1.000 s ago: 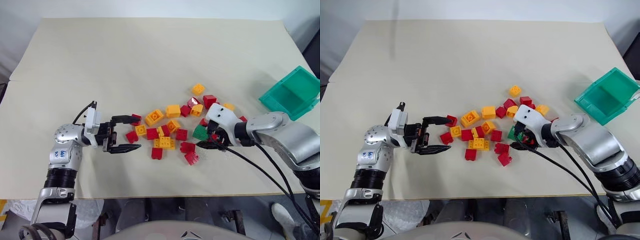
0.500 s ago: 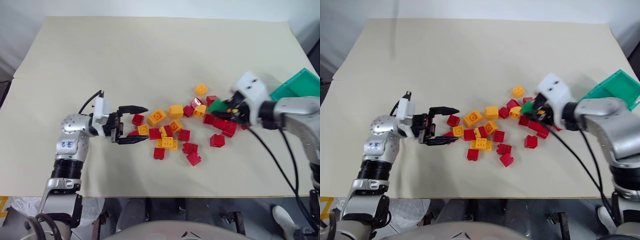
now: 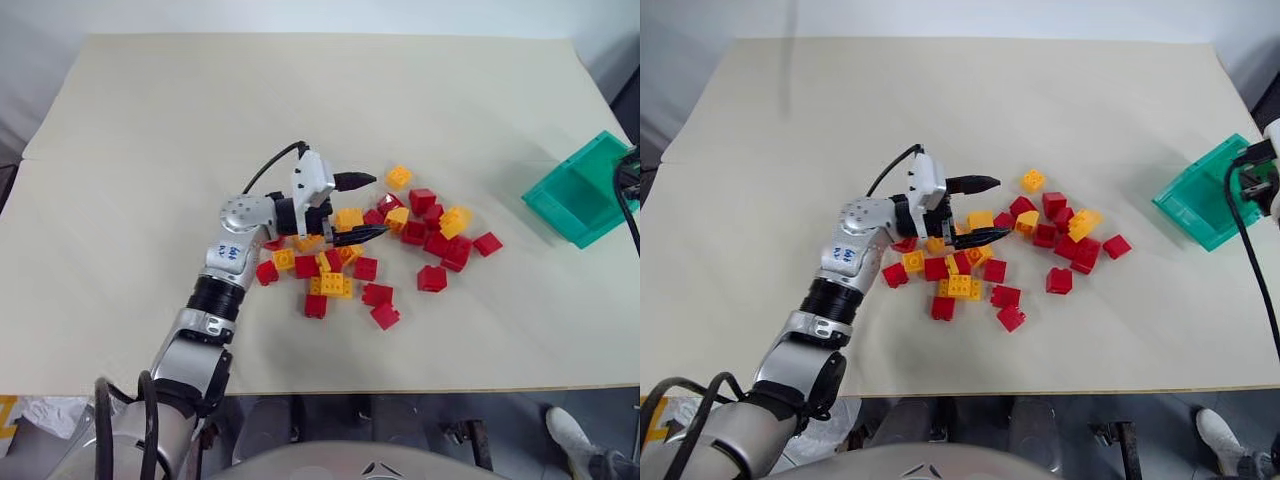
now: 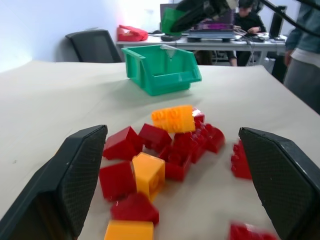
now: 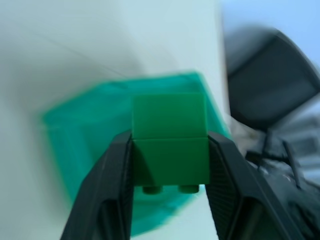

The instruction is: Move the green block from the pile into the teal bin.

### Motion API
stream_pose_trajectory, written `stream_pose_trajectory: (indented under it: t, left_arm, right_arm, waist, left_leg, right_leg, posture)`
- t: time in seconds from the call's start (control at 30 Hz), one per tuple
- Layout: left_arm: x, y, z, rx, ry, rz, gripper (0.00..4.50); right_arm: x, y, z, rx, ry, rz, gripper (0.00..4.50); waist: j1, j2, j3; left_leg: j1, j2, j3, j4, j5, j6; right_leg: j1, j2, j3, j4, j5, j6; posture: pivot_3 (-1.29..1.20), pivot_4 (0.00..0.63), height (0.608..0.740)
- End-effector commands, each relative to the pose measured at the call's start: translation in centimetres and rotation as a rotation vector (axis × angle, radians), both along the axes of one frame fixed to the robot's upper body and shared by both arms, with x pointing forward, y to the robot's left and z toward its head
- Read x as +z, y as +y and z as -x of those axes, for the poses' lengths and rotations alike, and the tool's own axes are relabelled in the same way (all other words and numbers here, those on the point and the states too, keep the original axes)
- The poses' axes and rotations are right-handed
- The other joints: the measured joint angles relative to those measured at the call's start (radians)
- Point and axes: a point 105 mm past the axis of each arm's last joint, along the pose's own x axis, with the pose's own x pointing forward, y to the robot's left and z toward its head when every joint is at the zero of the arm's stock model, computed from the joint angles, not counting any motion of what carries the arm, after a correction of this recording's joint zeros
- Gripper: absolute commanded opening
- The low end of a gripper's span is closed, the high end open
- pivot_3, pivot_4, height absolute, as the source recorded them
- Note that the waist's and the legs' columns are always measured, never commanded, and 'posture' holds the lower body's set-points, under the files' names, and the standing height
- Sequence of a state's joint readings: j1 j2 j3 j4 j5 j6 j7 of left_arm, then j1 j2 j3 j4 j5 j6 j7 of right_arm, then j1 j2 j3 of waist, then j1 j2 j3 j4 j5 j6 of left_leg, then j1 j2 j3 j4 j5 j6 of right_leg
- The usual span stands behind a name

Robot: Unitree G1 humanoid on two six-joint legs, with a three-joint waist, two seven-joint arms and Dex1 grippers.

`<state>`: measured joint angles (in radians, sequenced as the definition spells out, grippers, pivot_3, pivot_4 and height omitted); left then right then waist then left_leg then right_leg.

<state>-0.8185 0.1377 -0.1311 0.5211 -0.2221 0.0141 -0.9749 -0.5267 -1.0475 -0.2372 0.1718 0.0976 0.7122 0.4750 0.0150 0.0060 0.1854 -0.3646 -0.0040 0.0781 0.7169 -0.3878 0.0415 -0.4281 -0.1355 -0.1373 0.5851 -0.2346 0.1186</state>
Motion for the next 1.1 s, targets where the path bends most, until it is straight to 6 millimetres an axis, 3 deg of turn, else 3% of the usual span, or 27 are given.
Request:
stream_pose_trajectory:
  t: [0.03, 0.23, 0.37, 0.47, 0.53, 0.7, 0.77, 0.87, 1.0, 1.1]
  left_arm:
    - [0.8, -0.9, -1.2, 0.062, -0.005, -0.017, 4.5]
    - [1.0, -0.9, -1.3, 0.07, 0.002, -0.011, 4.5]
    - [1.1, 0.5, -1.1, 0.062, 0.0, 0.0, 4.5]
    - [2.0, 2.9, -0.1, 0.039, -0.043, 0.049, 4.5]
    - [2.0, 5.2, 0.2, 0.059, -0.025, 0.045, 4.5]
    - [1.4, 11.3, 1.4, 0.113, 0.026, 0.0, 4.5]
    - [0.8, 14.5, 2.2, 0.137, 0.041, -0.026, 4.5]
    - [-0.6, 18.6, 3.1, 0.202, 0.078, -0.081, 4.5]
    - [-2.2, 22.0, 4.1, 0.268, 0.133, -0.116, 4.5]
    - [-3.0, 23.6, 4.7, 0.329, 0.151, -0.127, 4.5]
  right_arm:
    - [0.1, -0.6, -1.8, 0.022, -0.053, 0.003, 2.58]
    - [-0.7, -1.5, -2.9, 0.022, -0.035, 0.014, 4.42]
    - [0.4, -0.1, -2.9, 0.083, -0.065, -0.003, 4.47]
    - [0.1, 4.2, -1.8, 0.312, -0.051, -0.045, 4.47]
    - [-1.1, 6.9, -0.3, 0.474, -0.003, -0.077, 4.47]
    - [-3.9, 11.0, 4.4, 0.822, 0.107, -0.191, 4.47]
    - [-5.3, 11.3, 6.2, 0.922, 0.167, -0.224, 4.47]
    - [-6.8, 10.8, 7.2, 0.984, 0.215, -0.232, 4.47]
    - [-8.9, 9.9, 8.2, 1.041, 0.274, -0.255, 4.47]
    - [-9.3, 9.9, 7.5, 1.05, 0.237, -0.287, 4.47]
  waist:
    - [-0.003, 0.0, 0.0]
    - [0.0, 0.003, 0.001]
    - [0.007, 0.003, 0.001]
    - [0.007, 0.003, 0.001]
    - [0.008, 0.003, 0.001]
    - [0.013, 0.003, 0.001]
    - [0.012, 0.003, 0.002]
    - [0.008, 0.003, 0.002]
    - [0.009, 0.003, 0.002]
    - [0.006, 0.003, 0.002]
  left_leg:
    - [0.0, 0.001, 0.0, -0.001, 0.001, 0.0]
    - [0.0, 0.002, 0.001, -0.001, 0.001, 0.0]
    - [-0.002, 0.002, 0.0, -0.001, 0.001, 0.0]
    - [-0.003, 0.003, 0.0, -0.001, 0.001, 0.0]
    - [-0.004, 0.004, -0.001, -0.001, 0.001, -0.001]
    - [-0.003, 0.003, -0.001, 0.002, 0.001, -0.001]
    - [-0.002, 0.003, -0.002, 0.003, 0.001, 0.0]
    - [0.001, 0.003, -0.006, 0.003, 0.001, 0.0]
    - [0.007, 0.003, -0.005, 0.002, 0.001, 0.0]
    - [0.008, 0.003, -0.005, 0.002, 0.0, 0.0]
  right_leg:
    - [0.0, 0.0, 0.0, 0.0, 0.0, 0.0]
    - [-0.001, 0.0, 0.001, 0.0, 0.0, 0.0]
    - [-0.002, -0.001, 0.0, -0.001, 0.001, 0.0]
    - [-0.003, 0.0, 0.0, -0.001, 0.0, 0.0]
    - [-0.004, 0.001, -0.001, -0.001, 0.0, 0.0]
    - [-0.002, 0.0, 0.0, 0.0, 0.001, 0.0]
    - [-0.001, 0.0, 0.0, -0.001, 0.002, 0.0]
    - [0.001, 0.001, 0.003, -0.001, 0.003, -0.001]
    - [0.004, 0.001, 0.005, 0.0, 0.004, -0.002]
    - [0.004, 0.0, 0.005, 0.001, 0.004, -0.002]
  posture:
    - [0.0, 0.15, 0.74]
    - [0.0, 0.15, 0.74]
    - [0.0, 0.15, 0.74]
    - [0.0, 0.15, 0.74]
    - [0.0, 0.15, 0.74]
    - [0.0, 0.15, 0.74]
    - [0.0, 0.15, 0.74]
    - [0.0, 0.15, 0.74]
    - [0.0, 0.15, 0.74]
    - [0.0, 0.15, 0.74]
